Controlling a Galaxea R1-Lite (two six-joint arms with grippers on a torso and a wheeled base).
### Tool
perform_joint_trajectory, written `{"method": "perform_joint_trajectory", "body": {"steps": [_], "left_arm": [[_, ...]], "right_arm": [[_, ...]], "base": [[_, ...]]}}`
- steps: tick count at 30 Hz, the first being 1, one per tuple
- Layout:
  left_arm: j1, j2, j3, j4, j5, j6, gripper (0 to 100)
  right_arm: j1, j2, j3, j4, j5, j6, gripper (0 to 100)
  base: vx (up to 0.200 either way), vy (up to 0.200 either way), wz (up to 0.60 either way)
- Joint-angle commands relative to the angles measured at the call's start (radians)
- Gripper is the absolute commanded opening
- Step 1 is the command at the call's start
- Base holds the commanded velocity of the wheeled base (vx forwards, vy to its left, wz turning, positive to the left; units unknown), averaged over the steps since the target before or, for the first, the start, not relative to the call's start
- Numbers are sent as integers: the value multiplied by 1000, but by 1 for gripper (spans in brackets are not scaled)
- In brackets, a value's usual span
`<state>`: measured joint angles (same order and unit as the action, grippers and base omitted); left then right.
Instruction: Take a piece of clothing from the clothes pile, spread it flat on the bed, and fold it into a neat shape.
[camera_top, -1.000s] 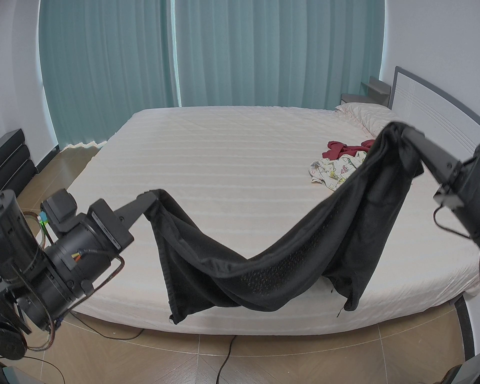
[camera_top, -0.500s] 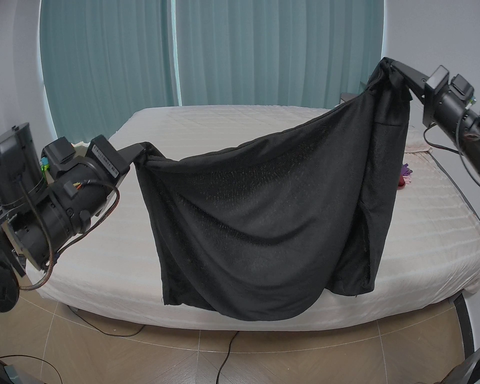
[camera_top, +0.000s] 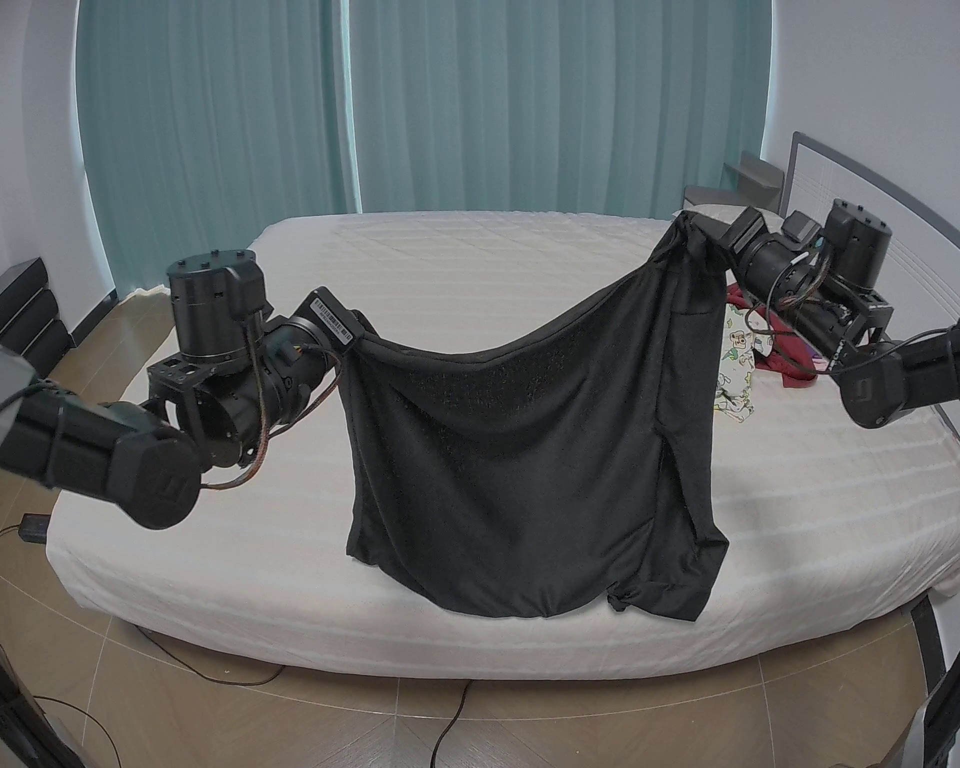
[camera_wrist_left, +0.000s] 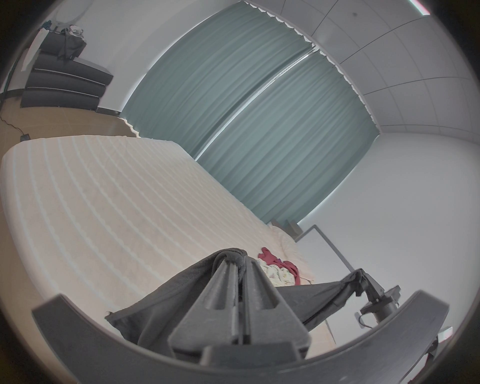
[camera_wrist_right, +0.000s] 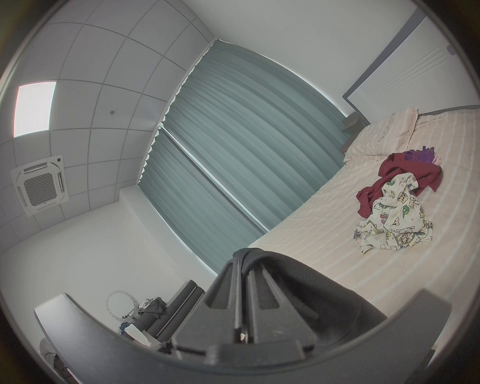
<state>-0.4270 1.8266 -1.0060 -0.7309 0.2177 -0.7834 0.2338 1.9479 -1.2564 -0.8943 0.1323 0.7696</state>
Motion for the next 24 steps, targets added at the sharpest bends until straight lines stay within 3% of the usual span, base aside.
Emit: {"method": "perform_joint_trajectory", "body": {"steps": [1,20,24], "left_arm": [[39,149,-75,7,-1,0,0],[50,390,-131,1,-37,18,0],[53,444,-132,-4,-38,15,0]], "right_arm": [[-5,115,-34,-9,-5,-10,0],[-8,309,-44,-15,-76,-44,0],[-8,364,-43,-17,-103,-44,0]], "base": [[200,0,0],[200,0,0],[0,0,0]]}}
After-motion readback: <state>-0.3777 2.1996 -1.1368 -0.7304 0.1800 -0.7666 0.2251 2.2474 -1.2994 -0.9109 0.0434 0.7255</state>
